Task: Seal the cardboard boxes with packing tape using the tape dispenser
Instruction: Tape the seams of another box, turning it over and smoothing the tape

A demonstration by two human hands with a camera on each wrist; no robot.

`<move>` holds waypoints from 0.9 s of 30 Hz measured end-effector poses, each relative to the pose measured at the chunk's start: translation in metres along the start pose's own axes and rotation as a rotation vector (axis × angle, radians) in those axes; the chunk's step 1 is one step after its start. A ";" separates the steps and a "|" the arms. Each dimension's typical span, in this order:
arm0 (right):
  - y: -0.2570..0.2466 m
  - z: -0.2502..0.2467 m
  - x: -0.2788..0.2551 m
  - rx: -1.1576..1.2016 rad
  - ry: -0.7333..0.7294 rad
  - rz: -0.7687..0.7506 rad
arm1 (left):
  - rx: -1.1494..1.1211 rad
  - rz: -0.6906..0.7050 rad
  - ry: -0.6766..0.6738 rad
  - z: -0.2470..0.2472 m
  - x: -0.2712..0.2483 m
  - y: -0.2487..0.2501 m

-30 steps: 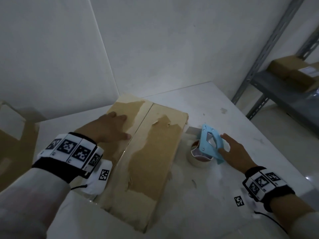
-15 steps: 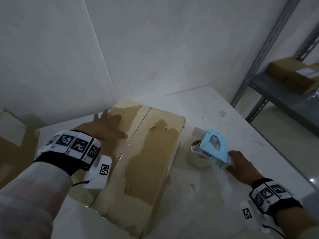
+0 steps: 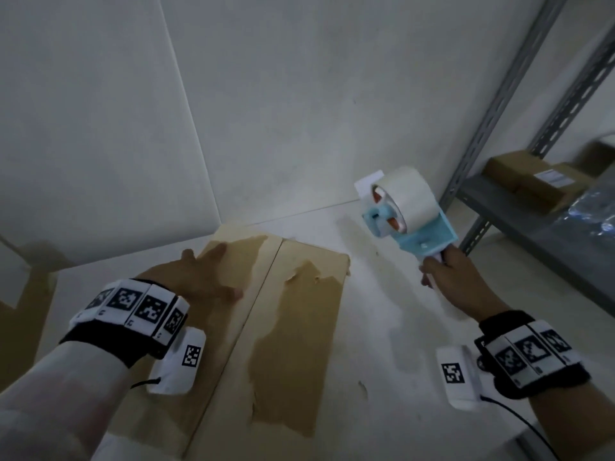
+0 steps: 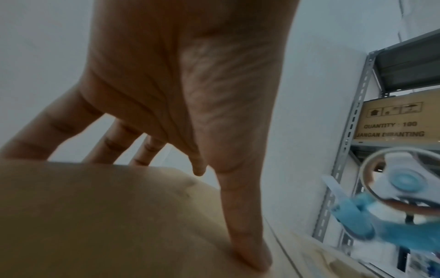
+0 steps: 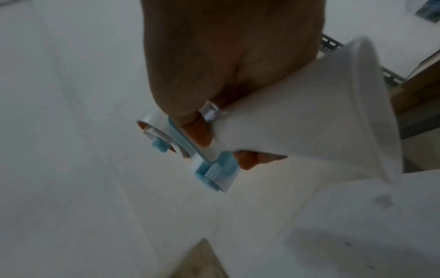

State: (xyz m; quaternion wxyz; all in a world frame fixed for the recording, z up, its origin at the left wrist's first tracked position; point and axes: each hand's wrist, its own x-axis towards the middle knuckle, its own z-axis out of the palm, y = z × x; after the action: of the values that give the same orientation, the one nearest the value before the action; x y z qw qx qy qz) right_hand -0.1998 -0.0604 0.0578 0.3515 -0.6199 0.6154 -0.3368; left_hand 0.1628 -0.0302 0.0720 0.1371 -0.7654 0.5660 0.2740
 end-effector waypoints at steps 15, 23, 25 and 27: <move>-0.088 0.034 0.016 0.111 -0.248 -0.269 | -0.253 0.334 0.384 -0.014 -0.021 0.011; -0.104 0.050 0.019 0.220 -0.335 -0.377 | -0.988 0.342 0.000 -0.035 -0.025 0.036; -0.105 0.052 0.022 0.245 -0.345 -0.386 | -1.056 0.385 0.001 -0.037 -0.022 0.033; -0.105 0.055 0.026 0.263 -0.347 -0.398 | -1.138 0.410 0.034 -0.040 -0.017 0.029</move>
State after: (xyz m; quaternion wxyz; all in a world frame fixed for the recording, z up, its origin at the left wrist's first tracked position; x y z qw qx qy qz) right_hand -0.0978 -0.0852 0.1180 0.4558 -0.7258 0.3637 -0.3650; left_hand 0.1424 -0.0468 0.1179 -0.3583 -0.5982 0.4687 0.5423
